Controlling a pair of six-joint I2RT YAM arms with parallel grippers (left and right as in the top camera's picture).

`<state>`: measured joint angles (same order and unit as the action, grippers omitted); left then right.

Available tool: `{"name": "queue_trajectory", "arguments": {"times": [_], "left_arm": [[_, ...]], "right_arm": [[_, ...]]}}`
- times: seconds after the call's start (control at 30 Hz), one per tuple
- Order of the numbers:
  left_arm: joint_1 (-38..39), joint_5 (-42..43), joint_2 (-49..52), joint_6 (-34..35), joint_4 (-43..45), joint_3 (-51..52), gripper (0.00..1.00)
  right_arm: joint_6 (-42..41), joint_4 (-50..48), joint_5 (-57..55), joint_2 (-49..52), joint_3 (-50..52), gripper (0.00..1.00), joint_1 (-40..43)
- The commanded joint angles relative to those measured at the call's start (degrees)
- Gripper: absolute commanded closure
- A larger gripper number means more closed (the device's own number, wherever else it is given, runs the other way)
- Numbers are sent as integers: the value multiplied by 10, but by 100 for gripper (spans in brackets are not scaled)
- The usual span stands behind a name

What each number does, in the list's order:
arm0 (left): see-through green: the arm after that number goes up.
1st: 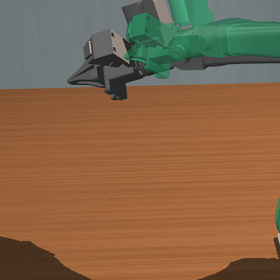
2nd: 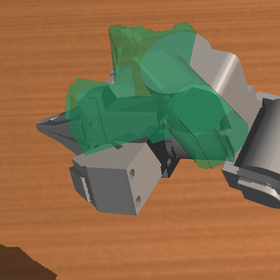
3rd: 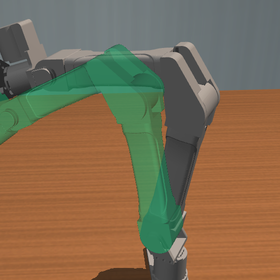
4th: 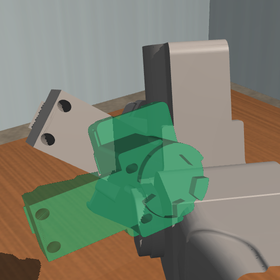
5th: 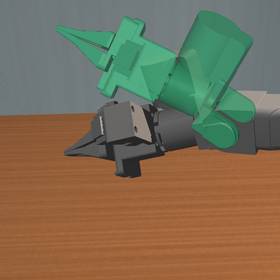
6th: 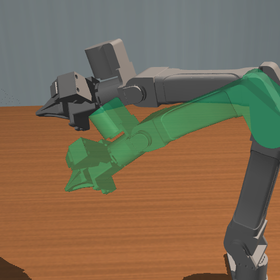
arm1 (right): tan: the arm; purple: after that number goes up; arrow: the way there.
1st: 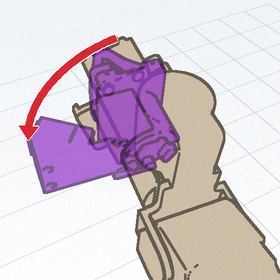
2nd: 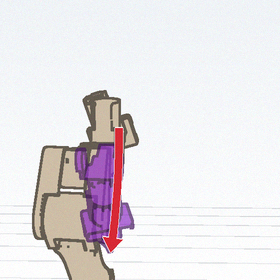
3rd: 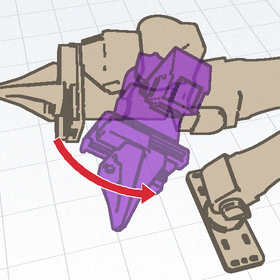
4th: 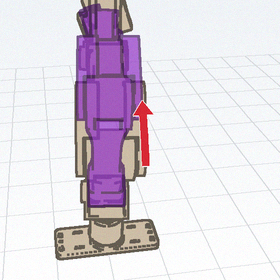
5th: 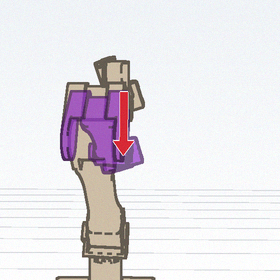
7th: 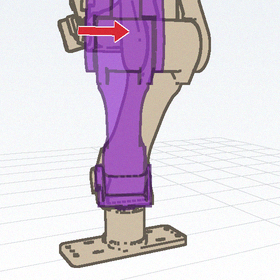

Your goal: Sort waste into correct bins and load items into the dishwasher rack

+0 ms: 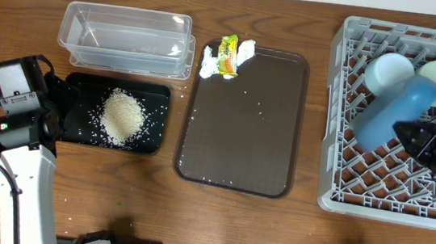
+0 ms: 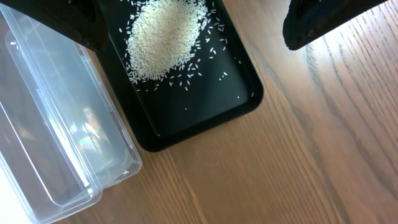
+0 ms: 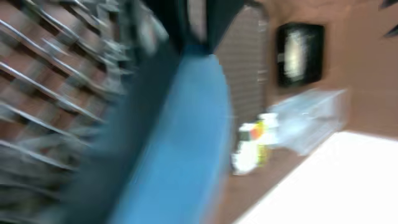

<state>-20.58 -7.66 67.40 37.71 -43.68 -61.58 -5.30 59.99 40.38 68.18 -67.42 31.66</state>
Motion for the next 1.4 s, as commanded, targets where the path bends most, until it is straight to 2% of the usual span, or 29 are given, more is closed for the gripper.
{"name": "queue_trajectory", "arguments": {"times": [0.0, 0.27, 0.47, 0.6, 0.7, 0.73, 0.87, 1.0, 1.13, 1.2, 1.27, 1.37], "left_arm": [[-3, -3, 3, 5, -2, -9, 8], [-3, -3, 3, 5, -2, -9, 9], [-3, -3, 3, 5, -2, -9, 8], [-3, -3, 3, 5, -2, -9, 8], [-3, -3, 3, 5, -2, -9, 8], [-3, -3, 3, 5, -2, -9, 8], [-3, -3, 3, 5, -2, -9, 8], [-3, -3, 3, 5, -2, -9, 8], [-3, -3, 3, 5, -2, -9, 8], [-3, -3, 3, 5, -2, -9, 9], [-3, -3, 3, 5, -2, -9, 8], [-3, -3, 3, 5, -2, -9, 9]], "right_arm": [[-29, 5, -120, 5, 5, 94, 6], [-61, 14, -170, 5, 5, 96, 6], [-64, 16, -170, -9, 4, 91, 6], [-64, 12, -164, -35, 3, 82, 3], [-64, 8, -164, -57, 3, 65, -6], [-64, 5, -164, -63, 3, 62, -10], [-65, -10, -136, -78, 3, 61, -39], [-64, -49, -18, -80, 3, 54, -97], [-67, -126, -16, -79, 3, 41, -200], [-70, -176, -17, -76, 3, 30, -262], [-89, -229, -38, -68, 3, 29, -316], [-110, -301, -107, -46, 2, 33, -402]]}}
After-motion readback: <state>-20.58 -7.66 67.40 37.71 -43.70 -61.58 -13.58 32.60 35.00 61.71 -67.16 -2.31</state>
